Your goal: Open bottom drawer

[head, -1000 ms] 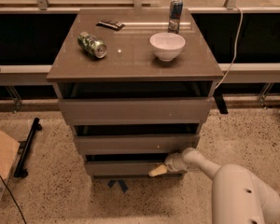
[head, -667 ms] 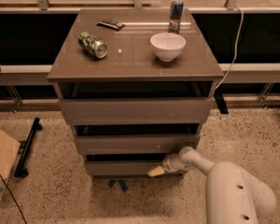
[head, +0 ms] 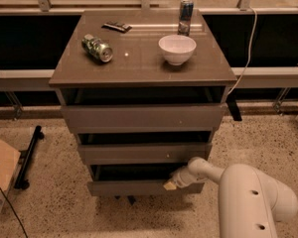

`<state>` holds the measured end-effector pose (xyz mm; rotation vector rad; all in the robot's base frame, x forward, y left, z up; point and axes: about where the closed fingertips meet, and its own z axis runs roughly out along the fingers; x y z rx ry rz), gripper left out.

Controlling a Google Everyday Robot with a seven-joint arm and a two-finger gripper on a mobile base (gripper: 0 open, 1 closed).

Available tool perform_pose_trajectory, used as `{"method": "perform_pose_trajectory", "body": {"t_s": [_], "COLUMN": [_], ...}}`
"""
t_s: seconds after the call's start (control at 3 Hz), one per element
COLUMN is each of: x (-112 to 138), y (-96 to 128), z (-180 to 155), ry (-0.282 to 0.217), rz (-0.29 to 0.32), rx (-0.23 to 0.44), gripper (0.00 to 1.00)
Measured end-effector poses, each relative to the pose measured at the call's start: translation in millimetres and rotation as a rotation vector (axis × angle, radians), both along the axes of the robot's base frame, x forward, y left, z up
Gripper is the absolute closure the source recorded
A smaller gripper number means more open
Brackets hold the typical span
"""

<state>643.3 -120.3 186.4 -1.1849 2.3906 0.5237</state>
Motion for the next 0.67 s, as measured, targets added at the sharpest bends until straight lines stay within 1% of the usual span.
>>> {"method": "perform_pose_trajectory", "body": {"t_s": [0.33, 0.67], "x": [-10.2, -10.3], "y": [2.1, 2.3], "z": [0.1, 0.0], "ry": [0.013, 0.013], "rz": [0.006, 0.006], "rx": [0.002, 0.002], "gripper": [0.54, 0.31]}}
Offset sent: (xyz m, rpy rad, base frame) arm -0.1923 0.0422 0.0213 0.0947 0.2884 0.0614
